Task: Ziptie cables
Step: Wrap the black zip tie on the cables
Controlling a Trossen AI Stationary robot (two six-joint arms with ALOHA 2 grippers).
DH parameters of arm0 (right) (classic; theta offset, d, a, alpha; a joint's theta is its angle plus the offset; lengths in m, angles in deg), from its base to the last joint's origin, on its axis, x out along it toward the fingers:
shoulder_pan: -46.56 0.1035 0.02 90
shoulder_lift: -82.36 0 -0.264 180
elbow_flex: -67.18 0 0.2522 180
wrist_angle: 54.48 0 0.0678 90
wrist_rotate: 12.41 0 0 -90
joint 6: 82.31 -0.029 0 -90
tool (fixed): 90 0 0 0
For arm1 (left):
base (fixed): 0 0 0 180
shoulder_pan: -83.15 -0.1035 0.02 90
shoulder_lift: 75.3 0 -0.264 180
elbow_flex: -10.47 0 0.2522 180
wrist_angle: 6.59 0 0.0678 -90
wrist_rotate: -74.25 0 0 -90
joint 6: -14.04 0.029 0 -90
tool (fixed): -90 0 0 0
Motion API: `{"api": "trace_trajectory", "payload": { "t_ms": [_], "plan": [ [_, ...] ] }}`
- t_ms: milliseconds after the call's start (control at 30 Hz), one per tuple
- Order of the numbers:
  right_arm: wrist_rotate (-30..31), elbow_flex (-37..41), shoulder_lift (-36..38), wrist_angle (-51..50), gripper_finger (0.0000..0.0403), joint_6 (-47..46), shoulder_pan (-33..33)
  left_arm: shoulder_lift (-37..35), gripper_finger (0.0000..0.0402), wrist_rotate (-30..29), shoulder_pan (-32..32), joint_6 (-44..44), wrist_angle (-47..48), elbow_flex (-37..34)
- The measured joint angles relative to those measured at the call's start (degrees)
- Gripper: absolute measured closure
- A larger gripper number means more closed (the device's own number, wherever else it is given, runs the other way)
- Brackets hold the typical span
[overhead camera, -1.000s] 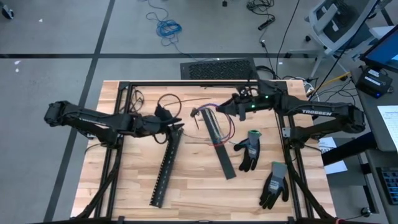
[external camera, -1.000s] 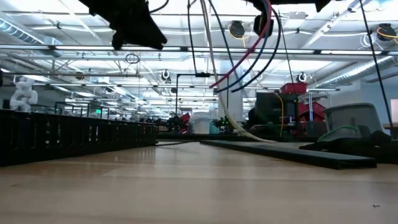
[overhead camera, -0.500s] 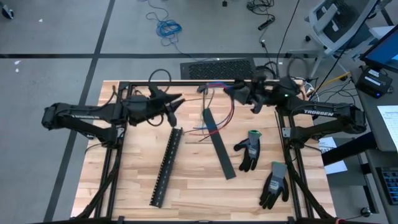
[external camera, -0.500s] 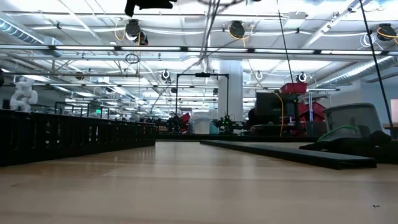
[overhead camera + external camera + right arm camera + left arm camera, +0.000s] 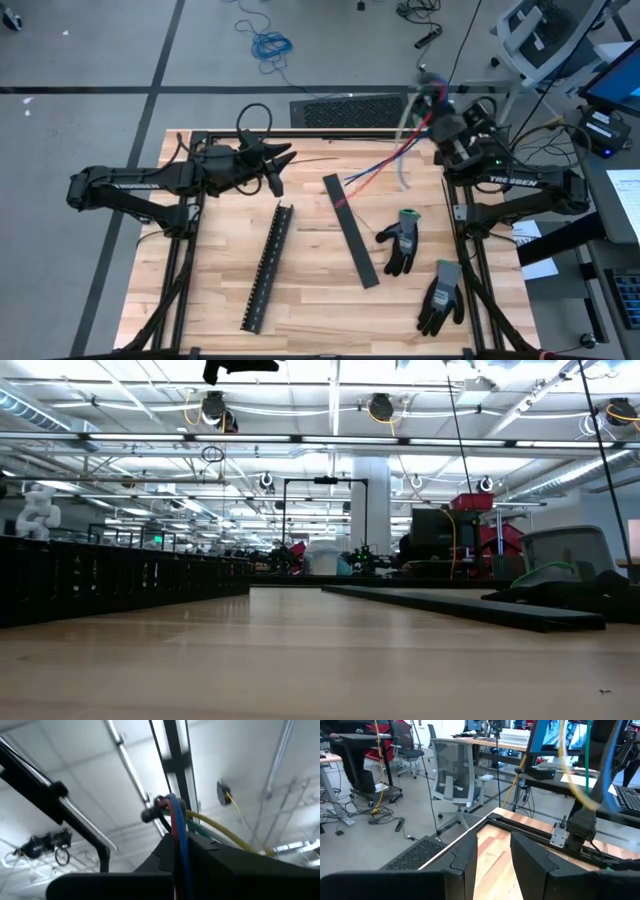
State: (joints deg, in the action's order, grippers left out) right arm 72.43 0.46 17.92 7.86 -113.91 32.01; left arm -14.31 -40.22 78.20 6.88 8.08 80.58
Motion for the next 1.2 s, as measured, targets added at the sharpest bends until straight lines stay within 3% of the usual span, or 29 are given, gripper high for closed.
{"api": "trace_trajectory", "payload": {
  "t_ms": [167,333,433,500,600,700,800,933,1200],
  "plan": [
    [5.24,-1.53,-0.16,9.24,0.0403,4.54,0.51,0.00,0.0288,0.10,0.04,-2.86,0.03,0.00],
    [5.25,-5.41,-0.47,8.46,0.0403,6.59,0.36,0.00,0.0288,0.22,0.04,-3.08,0.01,0.00],
    [4.94,-8.72,-1.03,5.63,0.0403,3.17,0.47,0.00,0.0288,0.20,0.02,-3.08,0.01,0.00],
    [6.00,-9.49,-0.58,3.86,0.0403,8.04,-0.45,0.00,0.0288,0.22,0.04,-3.08,-0.02,0.00],
    [12.18,-11.18,0.78,-3.77,0.0403,3.30,-2.04,0.00,0.0288,0.21,0.04,-4.72,0.04,0.00],
    [0.41,-13.85,0.30,-9.90,0.0403,-0.41,-2.47,0.00,0.0288,0.20,0.04,-5.96,-0.01,0.00],
    [0.61,-14.34,1.07,-24.37,0.0403,7.62,-0.65,0.00,0.0288,0.22,0.04,-5.82,-0.34,0.00],
    [-0.57,-14.32,1.30,-46.06,0.0403,8.43,-1.37,0.00,0.0288,1.27,0.02,-1.95,-5.39,-0.02],
    [4.14,-12.55,-1.59,-44.11,0.0403,9.31,1.96,0.99,0.0288,8.15,-1.69,1.19,-22.00,-0.02]
  ]
}}
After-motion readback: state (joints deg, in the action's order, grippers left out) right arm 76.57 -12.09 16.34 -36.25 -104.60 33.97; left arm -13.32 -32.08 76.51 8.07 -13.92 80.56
